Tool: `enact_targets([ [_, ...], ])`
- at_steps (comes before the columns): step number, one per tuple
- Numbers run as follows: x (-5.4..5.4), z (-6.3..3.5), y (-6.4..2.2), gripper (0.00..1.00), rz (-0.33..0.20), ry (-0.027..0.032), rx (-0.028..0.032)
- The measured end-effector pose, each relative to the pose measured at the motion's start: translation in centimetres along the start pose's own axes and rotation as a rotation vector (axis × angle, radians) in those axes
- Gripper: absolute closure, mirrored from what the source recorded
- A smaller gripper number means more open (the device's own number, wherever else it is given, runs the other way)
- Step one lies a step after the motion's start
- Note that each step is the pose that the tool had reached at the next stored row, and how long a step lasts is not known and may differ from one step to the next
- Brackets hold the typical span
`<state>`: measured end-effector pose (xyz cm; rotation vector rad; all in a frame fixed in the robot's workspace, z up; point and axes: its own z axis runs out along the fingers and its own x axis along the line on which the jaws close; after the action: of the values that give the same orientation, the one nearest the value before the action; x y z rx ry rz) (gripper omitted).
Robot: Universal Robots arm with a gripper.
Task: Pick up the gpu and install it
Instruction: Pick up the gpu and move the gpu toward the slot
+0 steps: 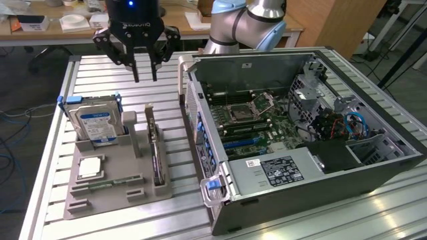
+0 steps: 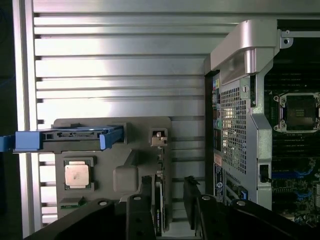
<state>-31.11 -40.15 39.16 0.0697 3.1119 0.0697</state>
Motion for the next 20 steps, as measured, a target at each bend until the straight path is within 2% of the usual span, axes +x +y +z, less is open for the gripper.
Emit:
enact_targets([
  [1, 0.00, 0.00, 0.00, 0.59, 0.000, 0.0000, 0.0000],
  [2, 0.00, 0.00, 0.00, 0.53, 0.000, 0.0000, 0.0000],
  [12, 0.00, 0.04, 0.00, 0.53, 0.000, 0.0000, -0.0001],
  [20, 0.01, 0.57, -0.03, 0.53, 0.000, -0.0004, -0.0001],
])
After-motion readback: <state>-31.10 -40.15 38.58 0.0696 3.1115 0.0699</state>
